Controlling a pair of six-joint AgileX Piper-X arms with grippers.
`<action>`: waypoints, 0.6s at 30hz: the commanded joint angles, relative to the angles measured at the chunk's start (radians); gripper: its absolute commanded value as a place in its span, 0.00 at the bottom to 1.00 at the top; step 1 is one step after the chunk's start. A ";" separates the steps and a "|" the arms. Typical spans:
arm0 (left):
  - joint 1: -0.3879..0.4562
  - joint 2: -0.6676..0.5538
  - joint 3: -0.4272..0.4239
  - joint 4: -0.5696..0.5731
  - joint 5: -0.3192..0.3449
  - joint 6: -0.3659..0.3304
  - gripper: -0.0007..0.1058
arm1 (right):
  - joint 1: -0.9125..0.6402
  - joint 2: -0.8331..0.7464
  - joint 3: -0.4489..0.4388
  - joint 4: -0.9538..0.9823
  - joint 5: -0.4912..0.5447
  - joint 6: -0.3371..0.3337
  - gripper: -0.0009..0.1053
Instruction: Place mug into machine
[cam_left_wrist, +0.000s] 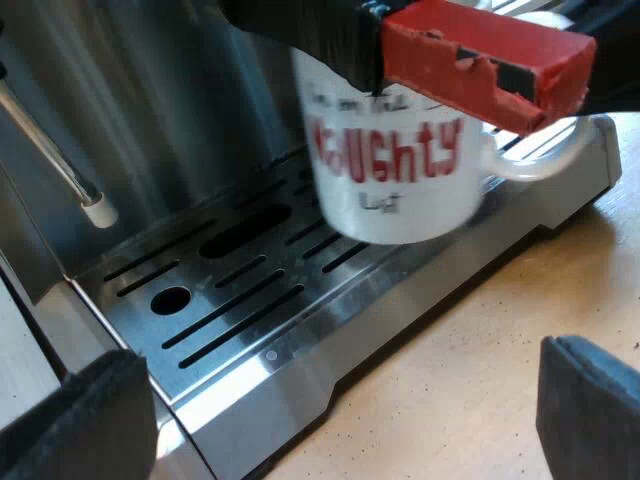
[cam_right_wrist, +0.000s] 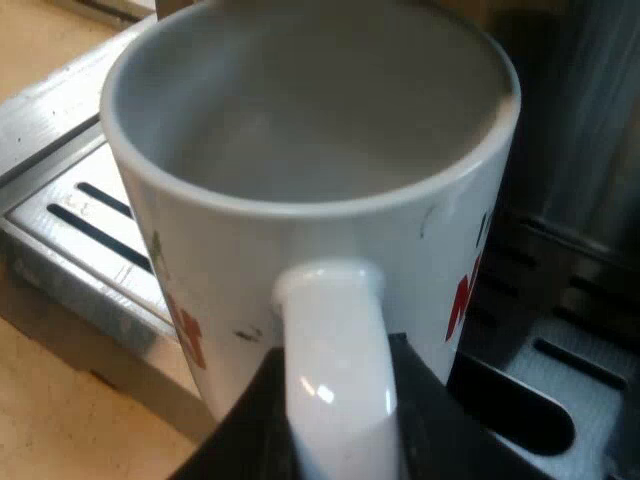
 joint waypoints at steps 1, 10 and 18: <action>-0.005 0.003 -0.001 -0.017 0.007 -0.012 0.74 | 0.001 0.029 -0.048 -0.053 0.006 -0.003 0.01; -0.005 0.003 -0.001 -0.017 0.009 -0.012 0.74 | 0.001 0.137 -0.118 -0.089 0.006 -0.003 0.01; -0.005 0.003 -0.001 -0.017 0.009 -0.012 0.74 | 0.009 0.143 -0.118 -0.099 -0.003 -0.003 0.03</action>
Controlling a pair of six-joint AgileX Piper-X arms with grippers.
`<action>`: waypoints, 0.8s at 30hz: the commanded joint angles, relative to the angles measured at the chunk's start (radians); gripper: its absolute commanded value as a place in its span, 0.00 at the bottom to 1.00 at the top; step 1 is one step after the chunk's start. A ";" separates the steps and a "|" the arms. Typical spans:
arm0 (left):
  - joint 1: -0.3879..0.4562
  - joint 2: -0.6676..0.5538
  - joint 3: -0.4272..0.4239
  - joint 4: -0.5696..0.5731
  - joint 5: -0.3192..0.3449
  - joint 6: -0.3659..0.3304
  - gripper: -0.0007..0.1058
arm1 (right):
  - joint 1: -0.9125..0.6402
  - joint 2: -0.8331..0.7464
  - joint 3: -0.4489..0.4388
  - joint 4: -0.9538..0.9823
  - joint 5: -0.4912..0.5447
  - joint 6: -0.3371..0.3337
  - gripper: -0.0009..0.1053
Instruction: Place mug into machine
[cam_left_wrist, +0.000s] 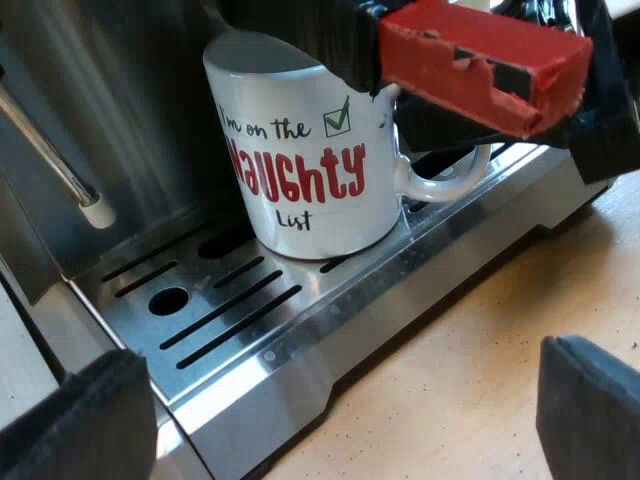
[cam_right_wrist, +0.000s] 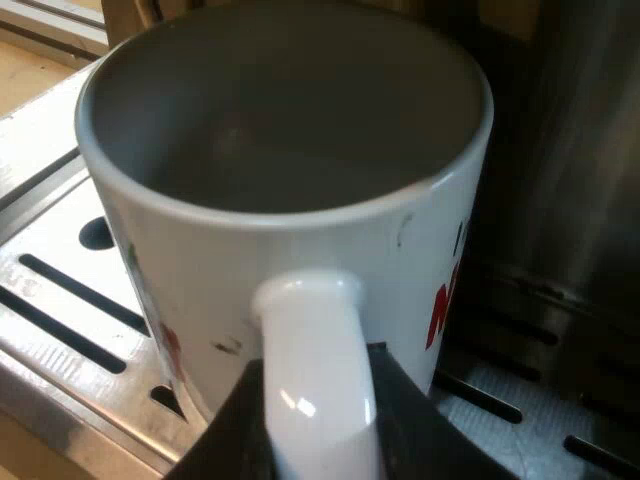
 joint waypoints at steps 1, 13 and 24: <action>-0.005 0.003 -0.001 -0.017 0.005 -0.012 0.74 | 0.008 -0.005 -0.022 -0.038 -0.030 -0.009 0.05; -0.005 0.003 -0.001 -0.017 0.005 -0.012 0.74 | 0.077 -0.013 -0.019 -0.038 0.121 -0.009 0.50; -0.005 0.003 -0.001 -0.017 0.005 -0.012 0.74 | 0.079 -0.095 0.102 -0.115 0.225 0.118 0.50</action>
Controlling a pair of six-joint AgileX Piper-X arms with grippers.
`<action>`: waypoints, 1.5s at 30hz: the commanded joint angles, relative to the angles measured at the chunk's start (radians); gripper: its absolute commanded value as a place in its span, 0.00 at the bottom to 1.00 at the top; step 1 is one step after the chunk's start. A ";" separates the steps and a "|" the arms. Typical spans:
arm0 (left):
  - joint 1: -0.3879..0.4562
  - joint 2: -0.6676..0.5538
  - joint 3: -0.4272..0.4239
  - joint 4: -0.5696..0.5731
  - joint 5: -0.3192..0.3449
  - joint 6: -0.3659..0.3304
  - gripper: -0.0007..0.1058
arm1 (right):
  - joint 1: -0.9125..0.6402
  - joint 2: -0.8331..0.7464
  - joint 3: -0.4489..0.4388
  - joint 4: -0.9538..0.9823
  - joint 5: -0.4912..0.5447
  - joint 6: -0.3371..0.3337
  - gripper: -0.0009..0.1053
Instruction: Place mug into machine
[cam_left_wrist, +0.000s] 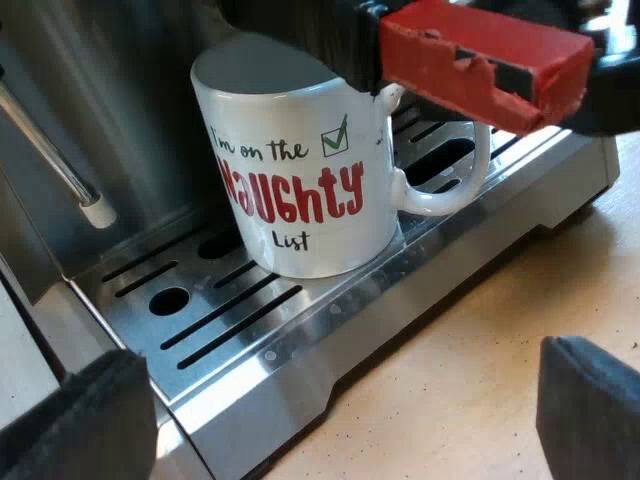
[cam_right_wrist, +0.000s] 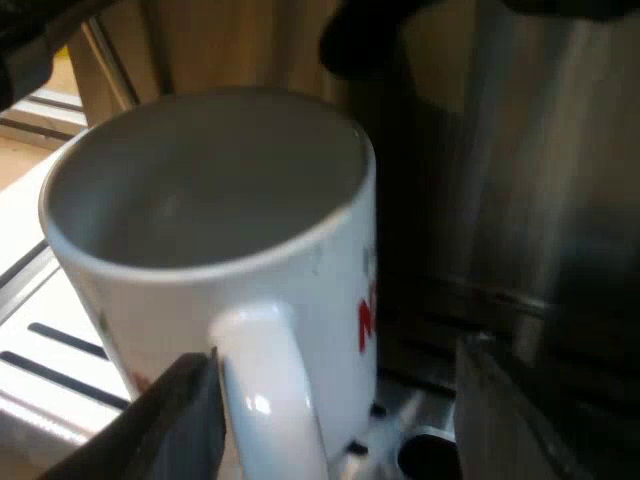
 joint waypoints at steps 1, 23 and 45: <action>-0.005 0.003 -0.001 -0.017 0.005 -0.012 0.74 | 0.002 -0.020 0.060 -0.097 -0.027 0.012 0.50; -0.005 0.003 -0.001 -0.017 0.005 -0.012 0.74 | -0.001 0.209 0.052 -0.423 -0.117 0.005 0.50; -0.005 0.003 -0.001 -0.017 0.005 -0.012 0.74 | -0.003 0.357 -0.137 -0.399 -0.065 0.005 0.50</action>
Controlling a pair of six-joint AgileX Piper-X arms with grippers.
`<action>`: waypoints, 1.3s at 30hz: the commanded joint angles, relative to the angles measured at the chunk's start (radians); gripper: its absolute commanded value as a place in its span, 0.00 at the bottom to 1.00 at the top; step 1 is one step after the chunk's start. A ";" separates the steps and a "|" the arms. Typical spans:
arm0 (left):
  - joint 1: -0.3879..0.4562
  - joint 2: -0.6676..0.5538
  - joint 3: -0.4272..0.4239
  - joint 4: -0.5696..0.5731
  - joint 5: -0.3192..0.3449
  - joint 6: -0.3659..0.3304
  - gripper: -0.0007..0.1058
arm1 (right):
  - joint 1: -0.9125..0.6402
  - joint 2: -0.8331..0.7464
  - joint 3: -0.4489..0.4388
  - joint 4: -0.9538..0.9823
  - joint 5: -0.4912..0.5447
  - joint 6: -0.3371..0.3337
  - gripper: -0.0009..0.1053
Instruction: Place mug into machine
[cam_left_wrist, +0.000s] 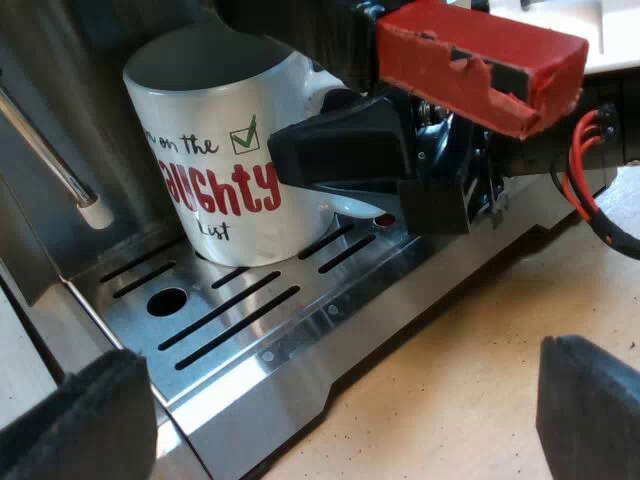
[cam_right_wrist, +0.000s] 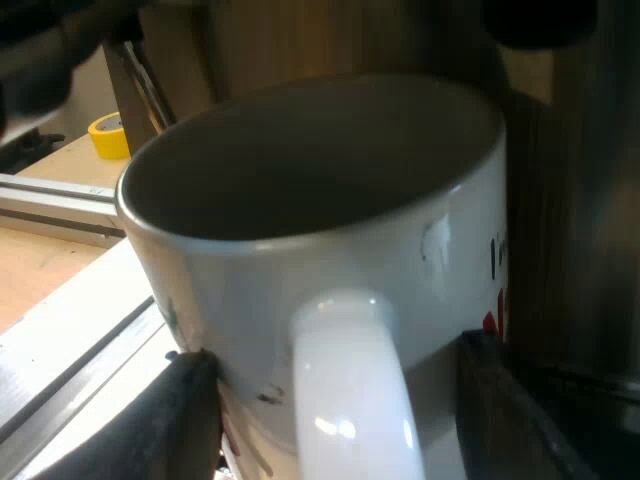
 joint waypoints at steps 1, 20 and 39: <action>-0.005 0.003 -0.001 -0.017 0.003 -0.012 0.74 | -0.003 0.000 -0.008 0.004 -0.046 -0.002 0.50; -0.005 0.003 -0.147 -0.010 -0.001 0.000 0.74 | 0.059 -0.382 0.217 0.275 0.030 -0.002 0.50; -0.005 -0.004 -0.527 0.428 0.006 -0.004 0.74 | 0.230 -0.876 0.236 0.648 0.059 -0.002 0.26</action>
